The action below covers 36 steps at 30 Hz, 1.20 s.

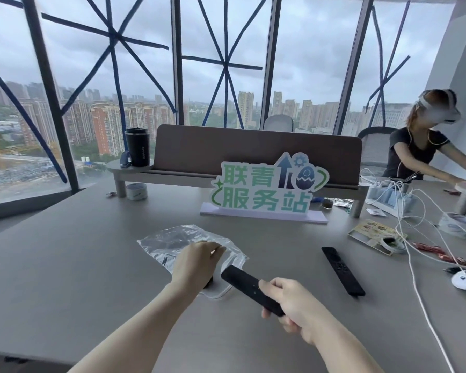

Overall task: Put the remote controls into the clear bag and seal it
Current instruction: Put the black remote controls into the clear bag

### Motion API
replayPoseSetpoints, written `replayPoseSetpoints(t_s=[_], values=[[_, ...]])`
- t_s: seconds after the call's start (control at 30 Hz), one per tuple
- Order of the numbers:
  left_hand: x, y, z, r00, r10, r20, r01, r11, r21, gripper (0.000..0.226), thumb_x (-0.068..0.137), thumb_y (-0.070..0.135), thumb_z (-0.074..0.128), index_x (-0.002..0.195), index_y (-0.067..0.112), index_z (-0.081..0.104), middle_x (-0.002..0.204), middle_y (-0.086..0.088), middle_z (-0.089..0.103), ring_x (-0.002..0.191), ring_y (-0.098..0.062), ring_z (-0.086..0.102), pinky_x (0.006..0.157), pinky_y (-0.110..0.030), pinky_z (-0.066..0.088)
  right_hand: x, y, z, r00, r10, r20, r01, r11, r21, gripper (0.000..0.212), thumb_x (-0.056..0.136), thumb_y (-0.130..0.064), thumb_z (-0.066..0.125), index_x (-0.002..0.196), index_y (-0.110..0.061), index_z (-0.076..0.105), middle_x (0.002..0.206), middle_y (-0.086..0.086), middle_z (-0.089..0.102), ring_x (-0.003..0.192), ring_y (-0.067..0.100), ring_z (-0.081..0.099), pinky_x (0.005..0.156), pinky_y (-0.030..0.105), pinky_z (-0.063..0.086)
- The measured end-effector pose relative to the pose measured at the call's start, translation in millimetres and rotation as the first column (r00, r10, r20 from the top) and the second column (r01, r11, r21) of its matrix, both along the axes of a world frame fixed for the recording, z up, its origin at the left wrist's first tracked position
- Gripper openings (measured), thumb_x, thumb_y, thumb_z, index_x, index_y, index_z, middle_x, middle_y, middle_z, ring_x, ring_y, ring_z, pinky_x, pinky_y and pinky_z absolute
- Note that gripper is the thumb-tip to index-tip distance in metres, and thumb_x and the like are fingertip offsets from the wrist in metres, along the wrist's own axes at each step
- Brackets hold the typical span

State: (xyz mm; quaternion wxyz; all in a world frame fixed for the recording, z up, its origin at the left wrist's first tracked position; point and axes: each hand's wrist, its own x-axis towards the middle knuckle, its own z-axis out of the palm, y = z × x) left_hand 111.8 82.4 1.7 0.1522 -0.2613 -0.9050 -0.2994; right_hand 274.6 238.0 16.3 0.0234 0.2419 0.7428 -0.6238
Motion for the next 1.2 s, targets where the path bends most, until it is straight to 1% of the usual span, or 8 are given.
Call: replayPoseSetpoints(t_s=[0.23, 0.37, 0.47, 0.6, 0.83, 0.97, 1.07, 1.2], values=[[0, -3, -7, 0.999, -0.012, 0.031, 0.011, 1.0, 0.014, 0.035, 0.089, 0.04, 0.048, 0.069, 0.015, 0.062, 0.073, -0.003, 0.07, 0.071, -0.028, 0.061, 0.058, -0.034, 0.047, -78, -43, -23, 0.99, -0.112, -0.084, 0.088, 0.965, -0.248, 0.025, 0.101, -0.027, 0.044, 0.093, -0.013, 0.063, 0.071, 0.007, 0.066, 0.04, 0.015, 0.048, 0.037, 0.02, 0.036], [-9, -9, -14, 0.998, -0.015, 0.055, 0.013, 1.0, 0.026, 0.037, 0.09, 0.043, 0.047, 0.069, 0.017, 0.063, 0.072, 0.0, 0.069, 0.068, -0.025, 0.059, 0.061, -0.035, 0.049, -57, -13, -30, 0.931, -0.323, -0.167, 0.338, 0.939, 0.067, 0.021, 0.093, -0.013, 0.051, 0.084, -0.009, 0.069, 0.07, 0.004, 0.069, 0.043, 0.018, 0.054, 0.038, 0.023, 0.041], [-9, -6, -17, 0.998, -0.018, 0.066, 0.016, 0.999, 0.029, 0.028, 0.089, 0.044, 0.049, 0.084, 0.026, 0.069, 0.082, 0.0, 0.073, 0.08, -0.029, 0.065, 0.062, -0.033, 0.047, -37, 42, -30, 0.882, -0.433, -0.188, 0.472, 0.8, 0.37, 0.021, 0.09, -0.015, 0.051, 0.09, -0.019, 0.071, 0.091, 0.002, 0.074, 0.065, 0.022, 0.062, 0.058, 0.029, 0.051], [-7, 0, -17, 0.998, 0.004, 0.056, -0.003, 1.0, -0.014, 0.029, 0.09, 0.046, 0.047, 0.116, 0.043, 0.06, 0.107, -0.002, 0.073, 0.098, -0.031, 0.065, 0.067, -0.032, 0.043, -12, 104, -33, 0.808, -0.582, -0.088, 0.467, 0.543, 0.697, 0.033, 0.094, -0.026, 0.047, 0.122, -0.011, 0.057, 0.123, 0.015, 0.049, 0.096, 0.038, 0.062, 0.083, 0.043, 0.048], [-11, 1, -14, 1.0, -0.024, -0.004, 0.023, 0.997, -0.07, 0.024, 0.09, 0.046, 0.047, 0.091, 0.034, 0.068, 0.087, 0.004, 0.074, 0.08, -0.027, 0.065, 0.056, -0.031, 0.043, 8, 142, -39, 0.761, -0.64, 0.109, 0.271, 0.465, 0.843, 0.042, 0.097, -0.039, 0.048, 0.12, -0.006, 0.058, 0.121, 0.016, 0.057, 0.106, 0.037, 0.063, 0.082, 0.041, 0.048], [-6, -3, -12, 1.0, -0.022, 0.002, 0.022, 0.996, -0.082, 0.023, 0.09, 0.042, 0.049, 0.085, 0.03, 0.068, 0.08, 0.003, 0.072, 0.073, -0.026, 0.06, 0.057, -0.031, 0.046, 9, 149, -46, 0.821, -0.558, 0.121, 0.334, 0.642, 0.69, 0.027, 0.09, -0.033, 0.056, 0.091, -0.006, 0.062, 0.088, 0.015, 0.068, 0.08, 0.032, 0.065, 0.064, 0.031, 0.045], [-5, -11, -17, 0.999, 0.005, 0.048, -0.001, 0.998, -0.066, 0.021, 0.088, 0.041, 0.05, 0.1, 0.042, 0.067, 0.088, 0.006, 0.073, 0.082, -0.027, 0.065, 0.062, -0.031, 0.047, 13, 135, -31, 0.887, -0.46, 0.047, 0.437, 0.867, 0.241, 0.023, 0.089, -0.025, 0.056, 0.074, -0.008, 0.058, 0.055, 0.007, 0.055, 0.034, 0.017, 0.035, 0.041, 0.02, 0.027], [-6, -18, -19, 0.999, -0.024, 0.037, 0.026, 0.998, -0.052, 0.019, 0.088, 0.039, 0.051, 0.091, 0.035, 0.069, 0.08, 0.007, 0.071, 0.074, -0.024, 0.063, 0.061, -0.032, 0.051, 33, 92, 5, 0.994, -0.081, 0.072, 0.094, 0.975, -0.202, 0.03, 0.091, -0.024, 0.053, 0.063, -0.017, 0.046, 0.049, 0.002, 0.04, 0.033, 0.009, 0.013, 0.033, 0.016, 0.012]])
